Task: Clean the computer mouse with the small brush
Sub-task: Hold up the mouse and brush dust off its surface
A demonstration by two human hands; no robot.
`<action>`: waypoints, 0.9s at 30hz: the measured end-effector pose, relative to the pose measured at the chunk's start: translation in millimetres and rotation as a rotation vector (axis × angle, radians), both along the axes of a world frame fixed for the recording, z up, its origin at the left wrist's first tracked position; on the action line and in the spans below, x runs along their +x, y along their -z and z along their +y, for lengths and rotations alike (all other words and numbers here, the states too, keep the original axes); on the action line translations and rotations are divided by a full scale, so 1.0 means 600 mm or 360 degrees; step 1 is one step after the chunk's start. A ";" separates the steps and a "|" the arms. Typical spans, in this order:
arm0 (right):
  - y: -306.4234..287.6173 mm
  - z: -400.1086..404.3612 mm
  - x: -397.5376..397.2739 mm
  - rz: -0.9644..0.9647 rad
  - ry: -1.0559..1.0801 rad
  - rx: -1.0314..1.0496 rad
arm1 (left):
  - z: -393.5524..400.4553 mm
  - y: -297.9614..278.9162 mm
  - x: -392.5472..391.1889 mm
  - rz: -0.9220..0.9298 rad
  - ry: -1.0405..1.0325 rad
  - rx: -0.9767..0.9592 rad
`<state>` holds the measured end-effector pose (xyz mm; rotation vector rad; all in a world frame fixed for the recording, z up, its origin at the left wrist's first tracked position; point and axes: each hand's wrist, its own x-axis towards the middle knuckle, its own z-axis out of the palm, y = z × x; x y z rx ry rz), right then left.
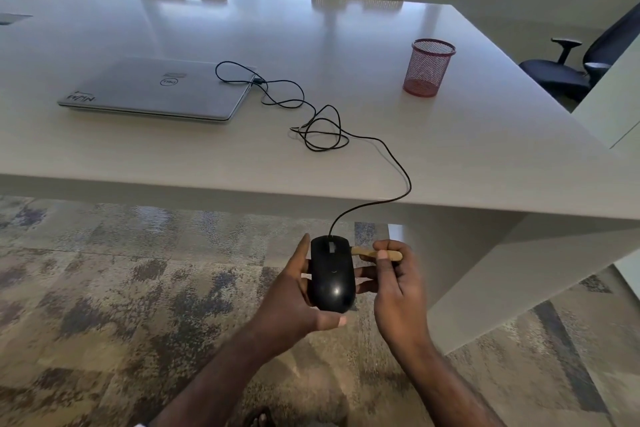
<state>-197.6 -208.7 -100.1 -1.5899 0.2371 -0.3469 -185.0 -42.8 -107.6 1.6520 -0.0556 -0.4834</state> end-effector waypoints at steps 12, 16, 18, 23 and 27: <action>-0.004 -0.015 0.006 0.0019 -0.0064 -0.0199 | -0.002 0.017 0.016 -0.0140 -0.0038 0.0106; -0.029 -0.039 0.009 -0.0177 -0.0019 -0.0474 | 0.000 0.030 0.020 -0.0160 0.0001 0.0140; -0.049 -0.045 0.009 -0.0272 -0.0039 -0.0490 | 0.001 0.035 0.021 -0.0181 -0.0002 0.0133; -0.078 -0.036 0.006 -0.0361 -0.0368 -0.0578 | -0.004 0.039 0.021 -0.0193 -0.0017 0.0061; -0.075 -0.025 0.007 -0.0315 -0.0415 -0.0808 | -0.005 0.039 0.024 -0.0219 -0.0011 0.0022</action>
